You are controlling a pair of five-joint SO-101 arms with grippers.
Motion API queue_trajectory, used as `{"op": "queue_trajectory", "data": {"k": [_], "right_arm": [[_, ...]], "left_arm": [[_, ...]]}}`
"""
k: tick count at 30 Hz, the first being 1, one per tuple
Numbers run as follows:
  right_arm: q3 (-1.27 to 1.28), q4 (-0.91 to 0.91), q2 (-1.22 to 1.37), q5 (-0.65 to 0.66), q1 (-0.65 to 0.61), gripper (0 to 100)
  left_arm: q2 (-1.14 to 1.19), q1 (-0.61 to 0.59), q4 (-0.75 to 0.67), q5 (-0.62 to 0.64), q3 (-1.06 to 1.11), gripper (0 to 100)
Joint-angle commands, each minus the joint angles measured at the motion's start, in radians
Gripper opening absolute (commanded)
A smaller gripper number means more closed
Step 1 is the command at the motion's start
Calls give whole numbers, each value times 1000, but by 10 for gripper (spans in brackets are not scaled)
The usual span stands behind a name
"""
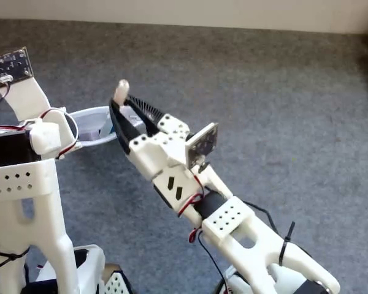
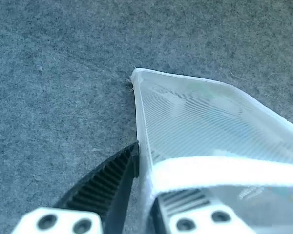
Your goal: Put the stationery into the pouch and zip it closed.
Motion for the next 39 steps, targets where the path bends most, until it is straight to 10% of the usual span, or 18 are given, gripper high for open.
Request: {"op": "queue_trajectory", "data": {"k": [1,39], "right_arm": [[22,-27,-5,25,-27,7],[99,-24,-7,25,-27,156]], "left_arm": [[-31,19,-8,-9,-24,7],[-31,19,-29,-9,41,8]]}}
